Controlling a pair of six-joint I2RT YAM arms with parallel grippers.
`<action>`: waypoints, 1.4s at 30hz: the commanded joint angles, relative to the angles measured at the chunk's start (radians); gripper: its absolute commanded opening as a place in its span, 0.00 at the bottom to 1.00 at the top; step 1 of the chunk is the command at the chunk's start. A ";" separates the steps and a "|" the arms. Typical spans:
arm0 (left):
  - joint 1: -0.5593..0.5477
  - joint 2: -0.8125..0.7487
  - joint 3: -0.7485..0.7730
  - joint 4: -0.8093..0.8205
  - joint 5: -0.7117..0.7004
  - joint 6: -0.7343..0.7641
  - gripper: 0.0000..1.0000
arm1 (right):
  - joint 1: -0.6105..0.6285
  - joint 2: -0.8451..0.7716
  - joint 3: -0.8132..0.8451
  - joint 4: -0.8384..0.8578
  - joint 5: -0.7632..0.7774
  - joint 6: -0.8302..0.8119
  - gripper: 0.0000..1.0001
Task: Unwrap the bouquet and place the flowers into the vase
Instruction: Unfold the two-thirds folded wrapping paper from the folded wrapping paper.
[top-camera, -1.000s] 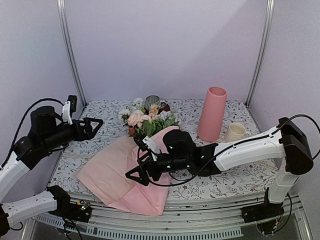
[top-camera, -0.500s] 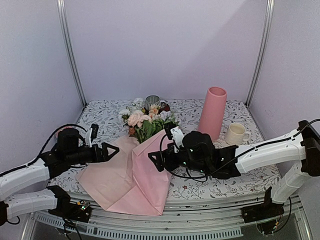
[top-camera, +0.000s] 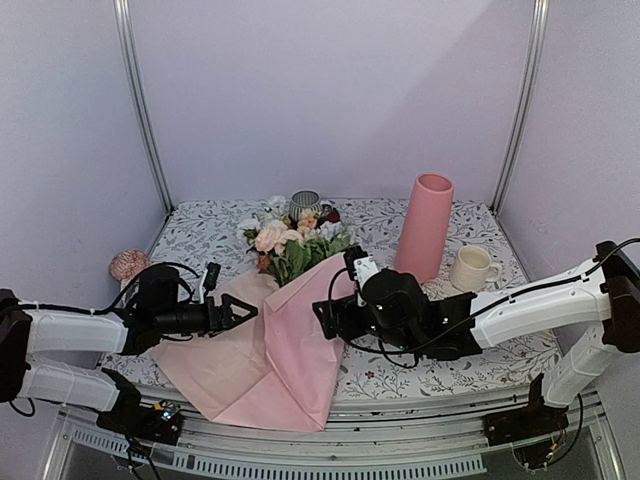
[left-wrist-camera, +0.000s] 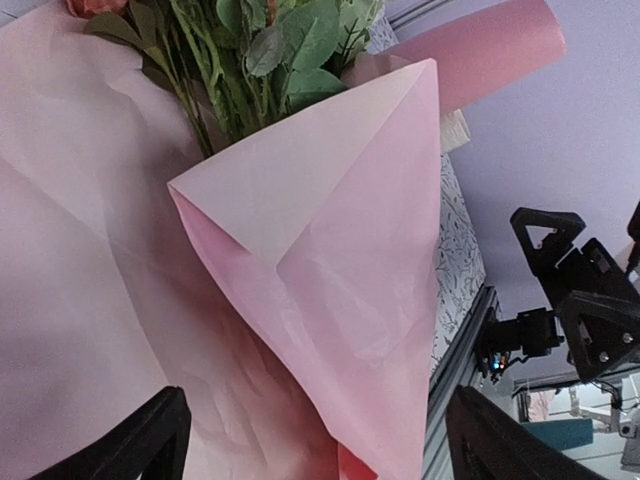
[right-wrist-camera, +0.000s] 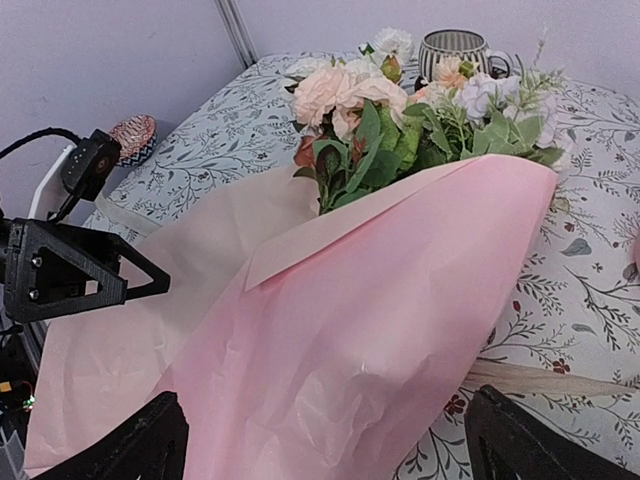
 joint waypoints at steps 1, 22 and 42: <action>-0.024 0.069 -0.021 0.145 0.051 -0.029 0.91 | -0.001 -0.040 -0.037 -0.027 0.062 0.036 0.99; -0.043 -0.024 -0.062 0.003 -0.185 0.015 0.36 | -0.007 -0.087 -0.093 -0.031 0.092 0.073 0.99; -0.132 0.337 0.055 0.132 -0.053 0.021 0.00 | -0.007 -0.133 -0.136 -0.031 0.101 0.100 0.99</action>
